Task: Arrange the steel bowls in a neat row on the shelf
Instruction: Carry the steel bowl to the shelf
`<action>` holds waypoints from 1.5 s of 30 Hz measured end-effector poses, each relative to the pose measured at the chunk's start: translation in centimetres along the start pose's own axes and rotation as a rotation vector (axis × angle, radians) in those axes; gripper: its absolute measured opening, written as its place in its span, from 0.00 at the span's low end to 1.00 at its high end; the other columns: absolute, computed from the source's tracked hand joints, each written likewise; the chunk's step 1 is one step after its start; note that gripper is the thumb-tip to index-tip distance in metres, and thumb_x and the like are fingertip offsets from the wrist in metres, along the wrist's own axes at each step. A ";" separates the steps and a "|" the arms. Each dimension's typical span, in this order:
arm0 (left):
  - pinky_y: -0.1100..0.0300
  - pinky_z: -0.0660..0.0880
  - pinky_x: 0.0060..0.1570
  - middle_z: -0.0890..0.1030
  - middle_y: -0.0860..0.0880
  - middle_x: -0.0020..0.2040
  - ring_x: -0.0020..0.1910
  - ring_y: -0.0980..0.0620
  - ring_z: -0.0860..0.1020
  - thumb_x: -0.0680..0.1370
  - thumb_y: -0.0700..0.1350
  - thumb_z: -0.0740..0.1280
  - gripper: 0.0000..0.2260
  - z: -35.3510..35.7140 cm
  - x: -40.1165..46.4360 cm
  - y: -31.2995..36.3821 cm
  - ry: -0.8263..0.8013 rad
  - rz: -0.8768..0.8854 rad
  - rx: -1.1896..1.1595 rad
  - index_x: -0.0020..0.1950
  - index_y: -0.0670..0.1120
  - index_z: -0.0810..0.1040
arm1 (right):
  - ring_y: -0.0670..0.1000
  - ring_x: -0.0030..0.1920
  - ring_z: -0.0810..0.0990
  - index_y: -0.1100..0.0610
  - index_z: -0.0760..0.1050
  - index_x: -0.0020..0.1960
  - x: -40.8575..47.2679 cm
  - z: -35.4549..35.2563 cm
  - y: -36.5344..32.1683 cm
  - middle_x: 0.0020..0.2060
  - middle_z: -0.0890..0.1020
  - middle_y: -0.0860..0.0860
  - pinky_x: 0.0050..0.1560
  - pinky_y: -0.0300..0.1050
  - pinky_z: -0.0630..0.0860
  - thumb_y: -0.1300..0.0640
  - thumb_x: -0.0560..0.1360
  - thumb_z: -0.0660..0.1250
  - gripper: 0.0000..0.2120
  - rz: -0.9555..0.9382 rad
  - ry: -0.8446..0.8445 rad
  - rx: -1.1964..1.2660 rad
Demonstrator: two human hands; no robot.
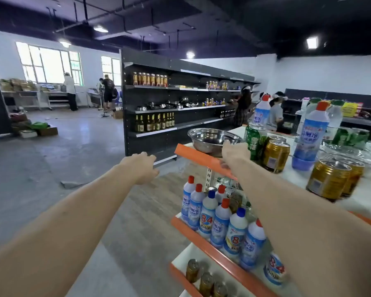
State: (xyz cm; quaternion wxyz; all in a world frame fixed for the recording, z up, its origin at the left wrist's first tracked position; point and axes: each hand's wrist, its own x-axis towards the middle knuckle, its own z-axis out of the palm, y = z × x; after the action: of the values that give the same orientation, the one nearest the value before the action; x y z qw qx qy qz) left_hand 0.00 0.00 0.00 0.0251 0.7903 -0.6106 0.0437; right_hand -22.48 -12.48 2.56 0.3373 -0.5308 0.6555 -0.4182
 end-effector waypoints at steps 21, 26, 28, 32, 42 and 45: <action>0.49 0.73 0.58 0.72 0.42 0.68 0.65 0.37 0.73 0.81 0.51 0.58 0.21 6.1 6.2 -8.4 0.014 -0.215 0.033 0.74 0.48 0.65 | 0.62 0.49 0.85 0.59 0.69 0.64 1.8 16.5 -6.8 0.53 0.84 0.58 0.49 0.52 0.82 0.59 0.75 0.58 0.18 0.012 -0.316 0.461; 0.49 0.72 0.60 0.72 0.40 0.66 0.64 0.37 0.72 0.82 0.52 0.56 0.22 9.1 4.2 -13.5 -0.043 -0.316 0.062 0.73 0.44 0.66 | 0.59 0.33 0.87 0.58 0.70 0.60 -1.2 22.7 -5.2 0.32 0.83 0.54 0.45 0.54 0.85 0.63 0.75 0.57 0.14 0.092 -0.433 0.484; 0.49 0.71 0.58 0.73 0.38 0.65 0.65 0.37 0.71 0.82 0.52 0.56 0.20 10.4 3.3 -15.0 -0.051 -0.328 0.070 0.70 0.42 0.68 | 0.57 0.26 0.84 0.58 0.68 0.57 -2.6 24.9 -3.8 0.42 0.84 0.59 0.33 0.50 0.84 0.66 0.75 0.56 0.12 0.121 -0.484 0.505; 0.50 0.70 0.55 0.72 0.39 0.65 0.64 0.37 0.72 0.81 0.51 0.58 0.21 13.6 1.2 -17.3 -0.096 -0.387 0.001 0.71 0.42 0.66 | 0.56 0.21 0.81 0.61 0.69 0.57 -5.2 28.8 -0.3 0.55 0.79 0.62 0.21 0.44 0.78 0.70 0.74 0.55 0.14 0.199 -0.546 0.497; 0.49 0.69 0.50 0.72 0.40 0.63 0.62 0.38 0.73 0.80 0.51 0.59 0.18 21.8 -4.1 -20.6 -0.202 -0.468 -0.094 0.67 0.44 0.68 | 0.60 0.34 0.83 0.60 0.71 0.65 -9.7 33.8 9.4 0.52 0.80 0.61 0.20 0.42 0.76 0.74 0.72 0.52 0.25 0.400 -0.560 0.307; 0.48 0.70 0.57 0.71 0.40 0.66 0.64 0.37 0.72 0.81 0.51 0.59 0.21 24.5 -5.7 -21.0 -0.244 -0.493 -0.128 0.71 0.44 0.65 | 0.61 0.41 0.83 0.60 0.72 0.64 -10.8 34.6 13.0 0.52 0.81 0.60 0.19 0.41 0.75 0.74 0.72 0.53 0.24 0.439 -0.530 0.251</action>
State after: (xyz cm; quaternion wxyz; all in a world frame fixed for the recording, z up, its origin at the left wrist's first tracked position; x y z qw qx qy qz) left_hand 19.85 8.50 -24.61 0.0110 0.9113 -0.3998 -0.0980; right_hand 5.05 -7.37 -23.87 0.6397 -0.4218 0.5872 -0.2611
